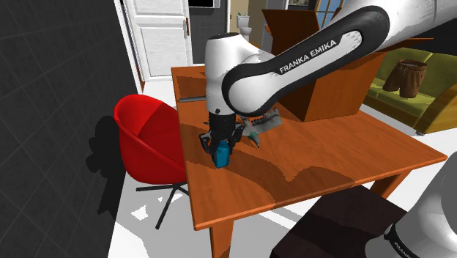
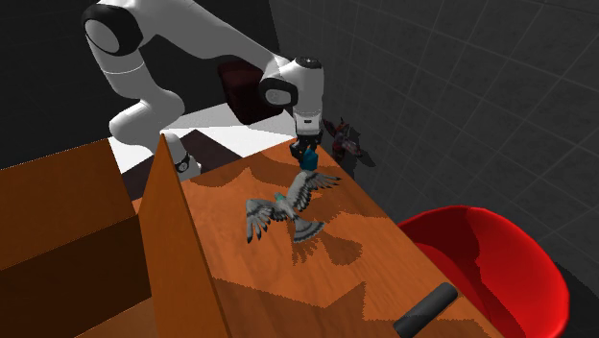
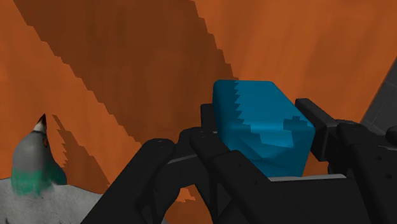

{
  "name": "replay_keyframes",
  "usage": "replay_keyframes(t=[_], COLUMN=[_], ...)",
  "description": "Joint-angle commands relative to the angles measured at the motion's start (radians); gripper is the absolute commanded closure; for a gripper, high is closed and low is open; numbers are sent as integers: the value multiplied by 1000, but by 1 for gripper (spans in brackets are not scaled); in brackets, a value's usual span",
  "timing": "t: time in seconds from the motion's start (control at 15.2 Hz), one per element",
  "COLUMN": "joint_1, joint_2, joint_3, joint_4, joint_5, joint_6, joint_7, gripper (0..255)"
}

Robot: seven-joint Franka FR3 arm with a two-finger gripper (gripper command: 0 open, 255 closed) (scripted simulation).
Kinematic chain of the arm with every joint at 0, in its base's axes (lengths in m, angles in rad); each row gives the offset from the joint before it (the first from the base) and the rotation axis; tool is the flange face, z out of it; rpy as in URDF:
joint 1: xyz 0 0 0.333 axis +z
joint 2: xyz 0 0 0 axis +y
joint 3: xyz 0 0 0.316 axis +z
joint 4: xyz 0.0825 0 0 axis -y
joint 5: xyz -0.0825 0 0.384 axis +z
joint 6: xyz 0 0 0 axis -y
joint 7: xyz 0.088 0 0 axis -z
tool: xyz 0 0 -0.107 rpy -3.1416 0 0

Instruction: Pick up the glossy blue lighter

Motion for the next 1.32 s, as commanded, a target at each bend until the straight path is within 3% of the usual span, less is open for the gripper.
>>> replay_keyframes(t=[0.0,1.25], joint_1=[1,-5], joint_2=[1,-80], joint_3=[1,1], joint_4=[0,120], joint_5=[0,43], joint_6=[1,-193], joint_7=[0,-32], gripper=[255,255])
